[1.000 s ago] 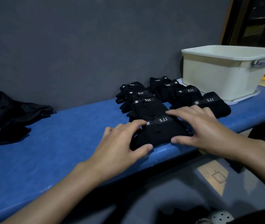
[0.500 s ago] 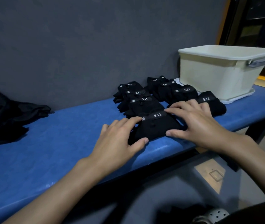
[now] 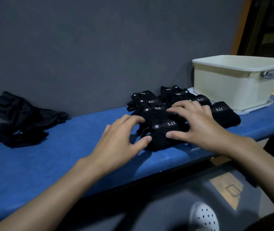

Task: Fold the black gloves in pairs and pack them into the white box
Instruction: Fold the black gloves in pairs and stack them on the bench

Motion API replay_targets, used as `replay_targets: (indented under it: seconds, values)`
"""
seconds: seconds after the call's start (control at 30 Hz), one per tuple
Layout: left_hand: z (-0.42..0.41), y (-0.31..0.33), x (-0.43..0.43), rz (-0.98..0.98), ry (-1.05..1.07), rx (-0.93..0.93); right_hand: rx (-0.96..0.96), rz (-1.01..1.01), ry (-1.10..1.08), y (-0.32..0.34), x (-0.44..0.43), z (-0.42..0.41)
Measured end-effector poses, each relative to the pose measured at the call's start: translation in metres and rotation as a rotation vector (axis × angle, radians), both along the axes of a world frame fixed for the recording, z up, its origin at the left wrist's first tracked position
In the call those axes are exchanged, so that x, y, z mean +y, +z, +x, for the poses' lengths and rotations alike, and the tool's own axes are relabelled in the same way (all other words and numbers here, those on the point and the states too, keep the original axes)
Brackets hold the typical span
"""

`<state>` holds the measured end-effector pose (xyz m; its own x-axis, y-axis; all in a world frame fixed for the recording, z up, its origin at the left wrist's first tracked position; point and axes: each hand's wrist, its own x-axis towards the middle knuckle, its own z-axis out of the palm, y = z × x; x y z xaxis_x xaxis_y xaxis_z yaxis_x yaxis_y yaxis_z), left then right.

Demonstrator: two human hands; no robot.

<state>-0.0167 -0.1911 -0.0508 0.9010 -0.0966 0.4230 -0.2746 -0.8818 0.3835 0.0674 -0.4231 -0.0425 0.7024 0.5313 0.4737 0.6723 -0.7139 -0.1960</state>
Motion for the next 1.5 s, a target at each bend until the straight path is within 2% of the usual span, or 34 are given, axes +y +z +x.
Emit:
replay_targets:
  seconds: [0.27,0.53,0.7,1.03,1.27,1.37,1.5]
  values:
    - [-0.009,0.023,0.079,-0.015,0.189,-0.023,-0.013,0.013,0.211,0.022,0.096,0.015]
    - [-0.029,0.034,0.2,0.123,0.466,-0.047,0.049,-0.032,0.402,0.017,0.225,0.023]
    - [-0.038,0.031,0.256,0.166,0.588,0.051,0.135,-0.029,0.446,0.005,0.3,0.025]
    - [-0.041,0.023,0.295,0.016,0.508,0.241,0.277,0.072,0.573,-0.015,0.384,0.016]
    - [-0.043,0.027,0.301,-0.141,0.439,0.127,0.352,0.318,0.677,-0.018,0.4,0.013]
    - [-0.047,0.031,0.3,-0.247,0.39,0.182,0.41,0.383,0.683,-0.007,0.393,0.012]
    - [-0.047,0.031,0.292,-0.211,0.378,0.177,0.459,0.508,0.659,0.006,0.379,0.011]
